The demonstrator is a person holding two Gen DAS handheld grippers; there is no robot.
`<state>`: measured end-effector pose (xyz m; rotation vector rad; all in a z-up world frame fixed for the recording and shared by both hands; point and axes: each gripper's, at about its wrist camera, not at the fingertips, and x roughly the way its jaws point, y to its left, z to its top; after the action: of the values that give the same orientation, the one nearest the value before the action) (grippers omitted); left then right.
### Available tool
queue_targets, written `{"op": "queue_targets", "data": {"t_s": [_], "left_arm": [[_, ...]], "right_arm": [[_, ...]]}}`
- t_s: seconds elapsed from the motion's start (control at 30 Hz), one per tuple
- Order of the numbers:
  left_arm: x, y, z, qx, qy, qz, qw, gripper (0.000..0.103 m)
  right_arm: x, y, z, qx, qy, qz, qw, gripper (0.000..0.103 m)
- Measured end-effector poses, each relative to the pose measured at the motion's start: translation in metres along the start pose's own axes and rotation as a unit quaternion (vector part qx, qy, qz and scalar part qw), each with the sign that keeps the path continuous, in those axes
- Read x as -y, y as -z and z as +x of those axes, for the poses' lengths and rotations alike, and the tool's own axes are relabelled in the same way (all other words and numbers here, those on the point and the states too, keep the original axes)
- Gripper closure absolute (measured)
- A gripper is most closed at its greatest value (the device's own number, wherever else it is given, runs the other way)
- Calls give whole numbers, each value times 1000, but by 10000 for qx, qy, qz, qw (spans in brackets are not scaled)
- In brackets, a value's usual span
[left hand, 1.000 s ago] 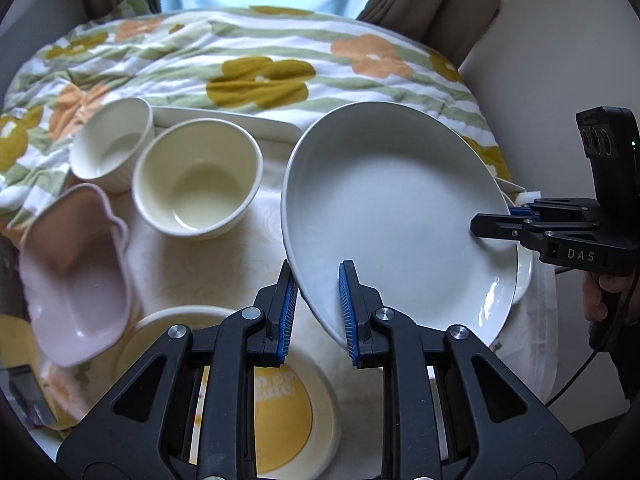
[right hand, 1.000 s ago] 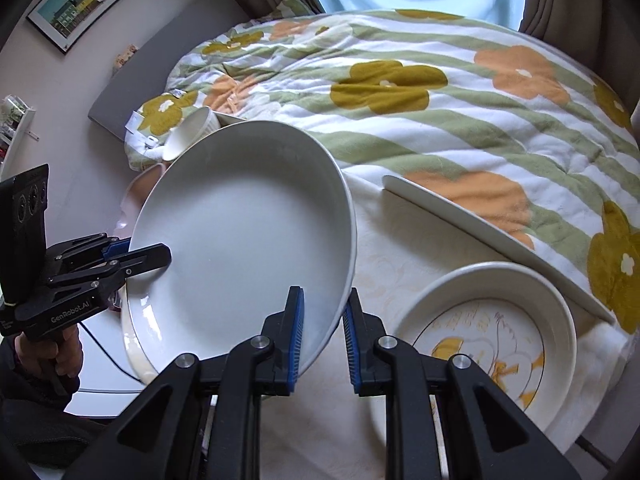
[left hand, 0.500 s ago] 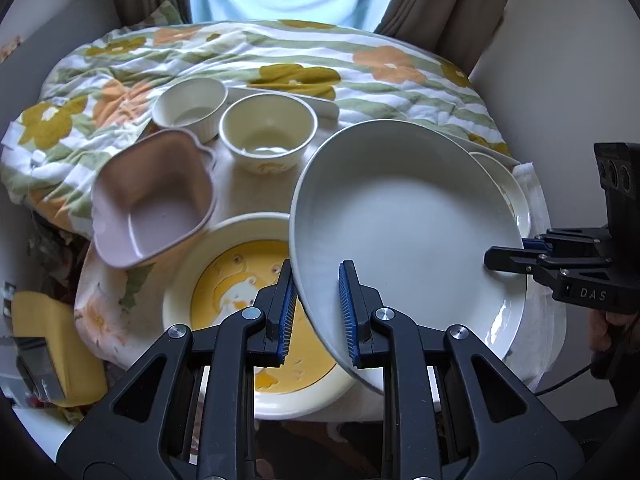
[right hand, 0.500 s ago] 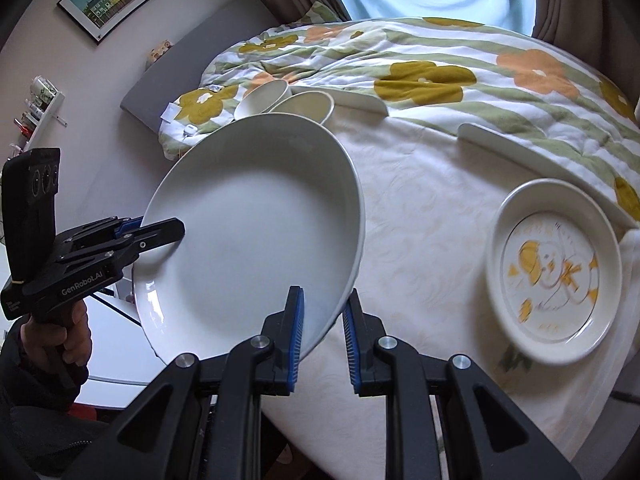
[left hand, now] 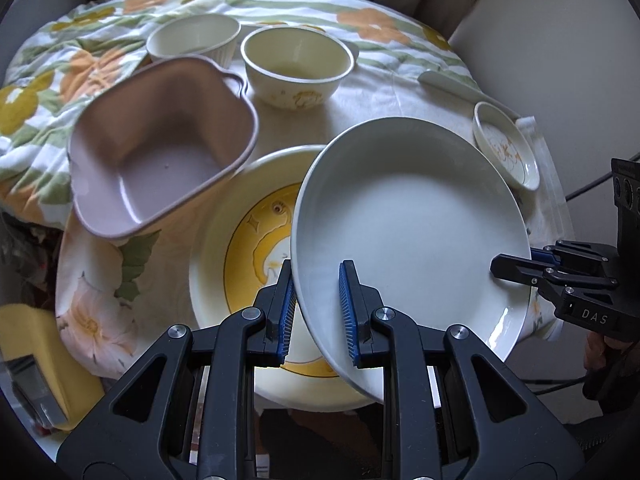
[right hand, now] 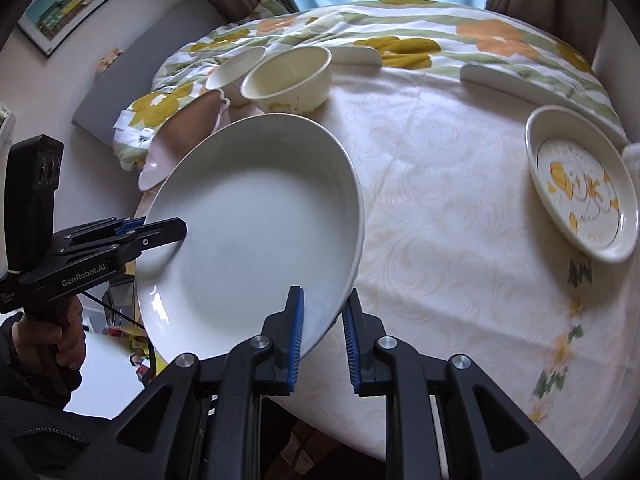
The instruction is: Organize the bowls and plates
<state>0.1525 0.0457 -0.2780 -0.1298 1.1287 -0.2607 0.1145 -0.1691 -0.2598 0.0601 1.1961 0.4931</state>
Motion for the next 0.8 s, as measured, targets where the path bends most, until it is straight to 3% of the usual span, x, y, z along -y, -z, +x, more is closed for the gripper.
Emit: {"op": "queue_targets", "data": {"t_s": [0.37,0.8], "left_arm": [[-26,2,31,-344,264,294,9986,85],[-24,1,40,-361,-277,718,9964,85]], "right_arm": [[-20,13,15,71,498,423,9978,85],[-38,11,27,72,909,441,9949,85]]}}
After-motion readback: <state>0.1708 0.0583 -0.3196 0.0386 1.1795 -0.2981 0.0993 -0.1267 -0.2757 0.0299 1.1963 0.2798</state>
